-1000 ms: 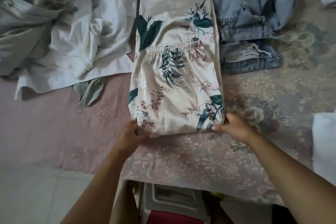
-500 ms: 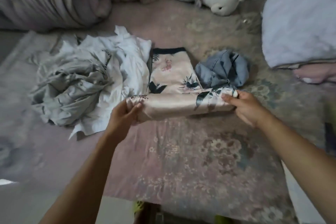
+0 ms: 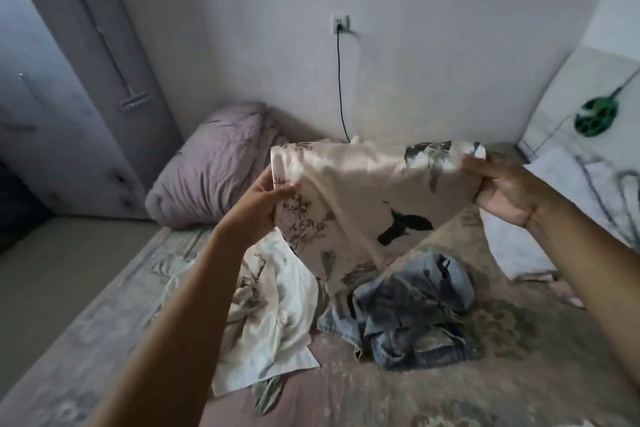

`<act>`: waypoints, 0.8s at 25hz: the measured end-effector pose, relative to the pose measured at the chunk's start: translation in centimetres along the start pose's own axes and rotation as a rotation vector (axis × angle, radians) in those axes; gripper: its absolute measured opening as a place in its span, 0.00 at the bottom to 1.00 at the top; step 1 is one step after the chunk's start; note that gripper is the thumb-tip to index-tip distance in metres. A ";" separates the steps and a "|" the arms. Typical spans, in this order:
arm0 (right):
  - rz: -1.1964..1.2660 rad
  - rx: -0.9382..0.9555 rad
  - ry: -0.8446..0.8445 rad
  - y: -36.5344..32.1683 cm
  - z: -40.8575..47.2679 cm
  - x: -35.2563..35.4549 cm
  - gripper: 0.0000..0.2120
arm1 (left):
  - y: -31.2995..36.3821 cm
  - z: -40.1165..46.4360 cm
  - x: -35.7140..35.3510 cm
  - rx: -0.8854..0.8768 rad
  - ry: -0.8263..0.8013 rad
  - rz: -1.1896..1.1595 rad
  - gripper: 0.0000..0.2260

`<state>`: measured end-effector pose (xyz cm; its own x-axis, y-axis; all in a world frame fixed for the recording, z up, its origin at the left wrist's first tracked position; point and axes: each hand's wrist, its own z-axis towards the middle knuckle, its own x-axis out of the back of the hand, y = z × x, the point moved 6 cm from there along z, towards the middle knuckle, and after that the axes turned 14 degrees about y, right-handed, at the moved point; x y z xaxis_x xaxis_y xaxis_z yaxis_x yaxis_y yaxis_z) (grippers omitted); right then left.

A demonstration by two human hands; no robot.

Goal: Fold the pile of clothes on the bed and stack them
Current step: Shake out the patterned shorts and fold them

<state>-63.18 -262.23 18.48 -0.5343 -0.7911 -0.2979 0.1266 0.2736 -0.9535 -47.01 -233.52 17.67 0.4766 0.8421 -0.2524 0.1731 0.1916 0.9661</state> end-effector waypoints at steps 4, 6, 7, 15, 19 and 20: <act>-0.530 -0.093 0.034 5.8 1.6 4.7 0.46 | -3.6 -0.5 1.0 0.085 0.084 0.455 0.04; -0.557 -0.100 0.049 7.2 4.1 7.5 0.48 | -3.4 -0.4 1.1 0.114 0.154 0.411 0.03; -0.471 -0.102 0.096 5.8 3.9 6.9 0.49 | -2.3 -0.3 0.7 0.110 0.168 0.348 0.05; -0.445 -0.046 0.156 -2.3 -1.5 0.9 0.26 | 2.0 -1.7 -1.4 0.088 0.155 0.397 0.07; -0.235 -0.168 0.259 -4.1 -1.6 1.1 0.06 | 3.5 -1.5 -1.8 0.132 0.250 0.187 0.06; -0.268 -0.218 0.239 -4.0 -1.8 1.2 0.07 | 3.6 -1.6 -1.9 0.156 0.273 0.178 0.05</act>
<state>-65.85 -263.25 22.05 -0.7063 -0.7079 0.0025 -0.2090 0.2052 -0.9561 -48.72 -233.60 21.70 0.2666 0.9631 -0.0363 0.2470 -0.0318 0.9685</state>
